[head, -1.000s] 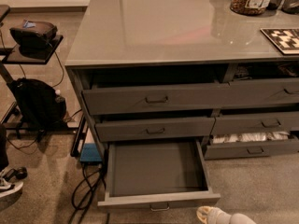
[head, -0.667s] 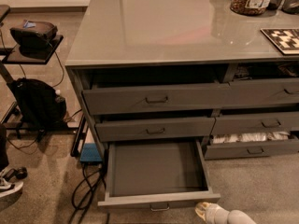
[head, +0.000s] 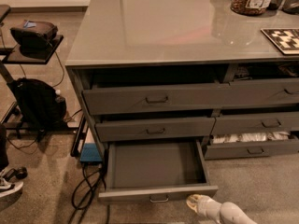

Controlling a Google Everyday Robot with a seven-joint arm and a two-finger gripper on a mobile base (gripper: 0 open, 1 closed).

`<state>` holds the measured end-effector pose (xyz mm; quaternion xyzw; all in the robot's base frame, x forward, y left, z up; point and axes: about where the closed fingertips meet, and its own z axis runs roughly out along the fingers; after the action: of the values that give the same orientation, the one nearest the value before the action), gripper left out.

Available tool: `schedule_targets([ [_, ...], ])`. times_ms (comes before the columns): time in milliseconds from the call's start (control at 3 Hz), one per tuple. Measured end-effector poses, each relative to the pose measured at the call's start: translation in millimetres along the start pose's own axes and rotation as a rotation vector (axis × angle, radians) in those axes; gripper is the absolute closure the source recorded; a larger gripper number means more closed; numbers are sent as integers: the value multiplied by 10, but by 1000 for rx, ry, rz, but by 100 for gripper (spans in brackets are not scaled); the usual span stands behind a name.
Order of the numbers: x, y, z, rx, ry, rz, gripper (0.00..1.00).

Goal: Close bottom drawer

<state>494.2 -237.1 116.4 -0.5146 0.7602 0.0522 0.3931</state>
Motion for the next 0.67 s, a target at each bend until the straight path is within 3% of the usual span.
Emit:
schedule_targets([
  [333, -361, -11, 225, -30, -50, -74, 100],
  [667, -553, -75, 332, -41, -78, -108, 100],
])
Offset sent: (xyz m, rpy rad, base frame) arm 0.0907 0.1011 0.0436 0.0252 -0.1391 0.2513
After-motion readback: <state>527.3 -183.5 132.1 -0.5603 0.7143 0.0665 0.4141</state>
